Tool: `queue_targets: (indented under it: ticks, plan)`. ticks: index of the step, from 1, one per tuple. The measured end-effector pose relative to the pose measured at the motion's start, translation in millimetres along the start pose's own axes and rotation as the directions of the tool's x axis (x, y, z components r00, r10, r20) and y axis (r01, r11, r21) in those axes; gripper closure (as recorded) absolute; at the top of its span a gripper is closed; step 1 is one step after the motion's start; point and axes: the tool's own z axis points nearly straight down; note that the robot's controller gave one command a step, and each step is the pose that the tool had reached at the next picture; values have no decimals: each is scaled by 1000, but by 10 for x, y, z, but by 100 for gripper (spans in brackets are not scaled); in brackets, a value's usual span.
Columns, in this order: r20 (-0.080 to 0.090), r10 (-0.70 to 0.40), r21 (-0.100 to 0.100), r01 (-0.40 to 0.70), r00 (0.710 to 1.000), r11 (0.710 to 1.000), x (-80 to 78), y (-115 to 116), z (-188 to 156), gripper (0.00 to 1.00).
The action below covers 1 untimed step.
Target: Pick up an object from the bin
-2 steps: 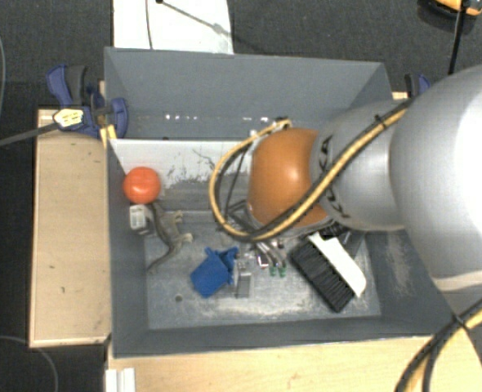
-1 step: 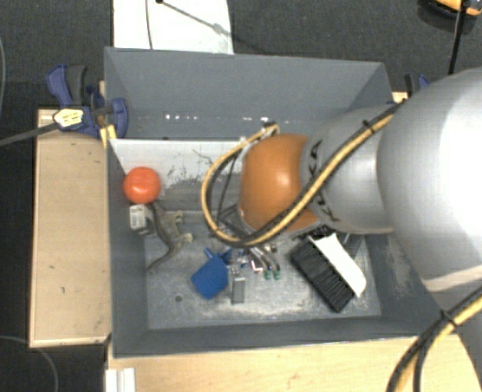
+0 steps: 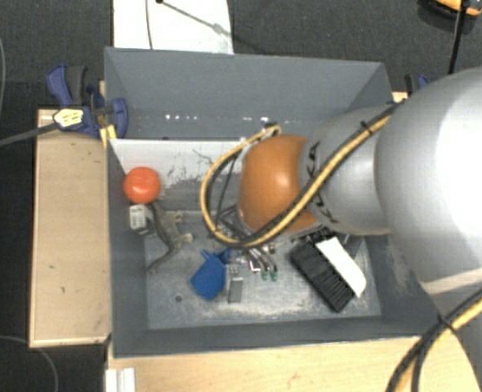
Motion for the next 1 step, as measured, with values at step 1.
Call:
queue_targets:
  ticks: [1]
  plan:
    - [-9,-38,-2,38,999,999,224,123,-31,100]
